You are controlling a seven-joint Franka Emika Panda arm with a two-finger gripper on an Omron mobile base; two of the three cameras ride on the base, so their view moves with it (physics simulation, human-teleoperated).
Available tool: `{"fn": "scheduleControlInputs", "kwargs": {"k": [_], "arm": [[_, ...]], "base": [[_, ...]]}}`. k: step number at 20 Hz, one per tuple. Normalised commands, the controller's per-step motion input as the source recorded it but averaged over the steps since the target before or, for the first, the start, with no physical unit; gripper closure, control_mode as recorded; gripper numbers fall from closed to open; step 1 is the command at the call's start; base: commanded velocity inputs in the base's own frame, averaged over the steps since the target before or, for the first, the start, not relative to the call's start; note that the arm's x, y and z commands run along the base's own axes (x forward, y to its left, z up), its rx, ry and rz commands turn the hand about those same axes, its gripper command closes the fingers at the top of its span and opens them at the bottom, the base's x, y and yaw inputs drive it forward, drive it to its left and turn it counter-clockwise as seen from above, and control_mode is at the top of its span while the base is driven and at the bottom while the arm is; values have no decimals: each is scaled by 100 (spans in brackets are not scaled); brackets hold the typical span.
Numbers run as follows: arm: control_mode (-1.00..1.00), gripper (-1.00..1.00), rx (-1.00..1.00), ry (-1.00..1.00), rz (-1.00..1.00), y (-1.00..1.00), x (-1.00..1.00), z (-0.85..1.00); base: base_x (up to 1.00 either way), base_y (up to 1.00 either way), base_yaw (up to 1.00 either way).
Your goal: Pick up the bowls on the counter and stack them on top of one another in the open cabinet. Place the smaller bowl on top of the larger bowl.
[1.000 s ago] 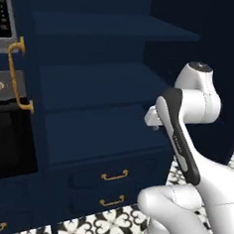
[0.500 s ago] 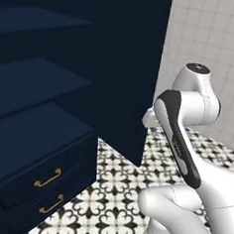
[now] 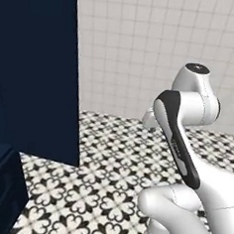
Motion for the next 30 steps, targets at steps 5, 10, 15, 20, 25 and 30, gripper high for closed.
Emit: {"fn": "scheduleControlInputs", "kwargs": {"k": [5,10,15,20,25,30], "arm": [[100,-100,0,0,0,0,0,0],[100,-100,0,0,0,0,0,0],[100,-100,0,0,0,0,0,0],[100,-100,0,0,0,0,0,0],[100,-100,0,0,0,0,0,0],[100,-100,0,0,0,0,0,0]], "base": [[-22,0,-87],[-2,0,-91],[0,-3,-92],[0,-6,-92],[4,-15,-85],[30,-81,-55]]}}
